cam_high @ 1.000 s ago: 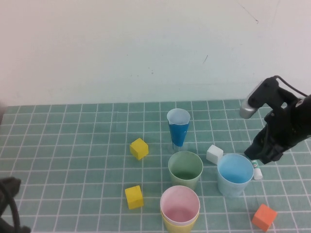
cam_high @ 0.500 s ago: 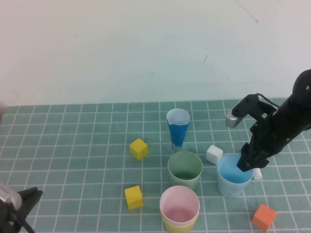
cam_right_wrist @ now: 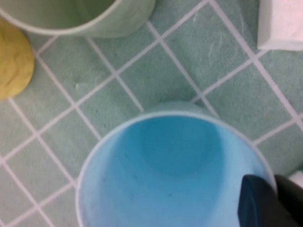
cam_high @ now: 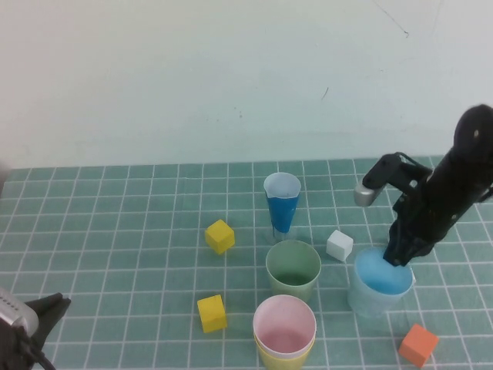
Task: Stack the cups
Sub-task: Pick up the blue cup, then place the blue cup on the green cup
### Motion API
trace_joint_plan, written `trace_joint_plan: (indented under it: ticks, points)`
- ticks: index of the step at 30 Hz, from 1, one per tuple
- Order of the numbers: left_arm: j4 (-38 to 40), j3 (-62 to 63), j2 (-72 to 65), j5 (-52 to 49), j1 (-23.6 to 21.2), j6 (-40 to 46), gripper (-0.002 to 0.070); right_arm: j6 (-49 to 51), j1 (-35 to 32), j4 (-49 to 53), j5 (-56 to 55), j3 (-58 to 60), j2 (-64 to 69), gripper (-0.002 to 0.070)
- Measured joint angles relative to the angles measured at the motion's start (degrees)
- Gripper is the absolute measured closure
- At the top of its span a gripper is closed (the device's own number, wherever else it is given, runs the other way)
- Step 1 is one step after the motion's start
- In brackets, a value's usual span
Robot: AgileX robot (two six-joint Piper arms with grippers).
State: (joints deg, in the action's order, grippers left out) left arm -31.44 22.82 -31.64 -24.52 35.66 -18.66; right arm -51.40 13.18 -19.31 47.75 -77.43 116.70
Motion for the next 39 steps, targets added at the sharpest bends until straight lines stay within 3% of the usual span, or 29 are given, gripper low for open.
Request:
trace_joint_plan:
  ticks: [6, 12, 21, 36, 39]
  points:
    - [-0.48, 0.0, 0.0, 0.14, 0.0, -0.98, 0.0676, 3.63, 0.0, 3.96, 11.36, -12.22, -0.61, 0.0661]
    - [-0.92, 0.0, 0.0, -0.24, 0.0, -1.19, 0.0676, 4.24, 3.12, -3.69, 13.75, -20.41, -1.57, 0.0661]
    - [-1.88, -1.15, 0.0, 0.02, 0.0, -1.3, 0.0676, 4.13, 12.62, 1.35, 11.83, -20.87, -0.36, 0.0661]
    - [-2.35, -1.15, 0.0, 0.99, 0.0, -1.28, 0.0676, 3.96, 13.12, 2.94, 7.76, -20.9, 4.92, 0.0661]
    - [-2.35, -1.15, 0.0, 1.23, 0.0, -1.64, 0.0676, 3.96, 13.12, 3.06, 7.76, -20.9, 5.29, 0.0631]
